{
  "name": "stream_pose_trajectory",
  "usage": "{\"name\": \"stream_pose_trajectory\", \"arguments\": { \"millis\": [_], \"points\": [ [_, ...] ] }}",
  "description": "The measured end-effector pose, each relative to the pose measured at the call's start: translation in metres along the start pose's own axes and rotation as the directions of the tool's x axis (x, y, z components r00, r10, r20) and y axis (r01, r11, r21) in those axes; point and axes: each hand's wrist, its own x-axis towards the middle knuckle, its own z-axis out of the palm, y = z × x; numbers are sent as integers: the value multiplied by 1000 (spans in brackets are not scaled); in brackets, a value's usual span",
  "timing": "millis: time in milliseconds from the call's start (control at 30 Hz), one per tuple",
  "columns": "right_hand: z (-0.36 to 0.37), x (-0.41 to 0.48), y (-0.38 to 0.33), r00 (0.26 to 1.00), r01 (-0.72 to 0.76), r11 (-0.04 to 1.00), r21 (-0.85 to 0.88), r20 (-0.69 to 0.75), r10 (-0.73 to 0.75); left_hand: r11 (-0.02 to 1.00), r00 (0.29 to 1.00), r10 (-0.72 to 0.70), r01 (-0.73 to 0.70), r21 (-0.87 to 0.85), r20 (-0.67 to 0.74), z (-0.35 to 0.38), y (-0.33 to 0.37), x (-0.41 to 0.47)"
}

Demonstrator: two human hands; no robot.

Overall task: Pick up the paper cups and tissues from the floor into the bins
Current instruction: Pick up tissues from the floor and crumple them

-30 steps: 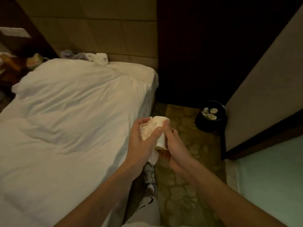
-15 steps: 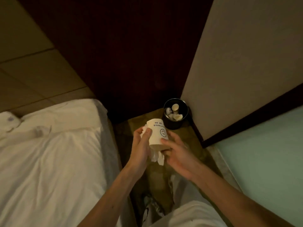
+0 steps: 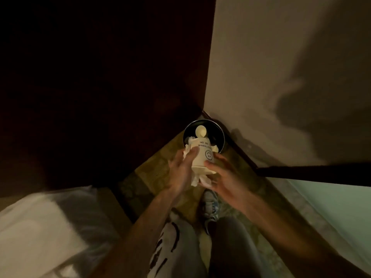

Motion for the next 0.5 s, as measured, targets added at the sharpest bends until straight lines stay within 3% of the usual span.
{"name": "stream_pose_trajectory", "arguments": {
  "millis": [200,333,500],
  "points": [
    [-22,147,6,976,61,995,-77,-204,-76,996,995,-78,76,36,69,1,-45,167],
    [-45,224,18,959,84,966,-246,-243,-145,991,989,-122,116,69,85,9,-78,253],
    [-59,295,26,921,16,984,-177,-380,-83,972,993,-88,69,223,77,19,-104,326]
  ]
}}
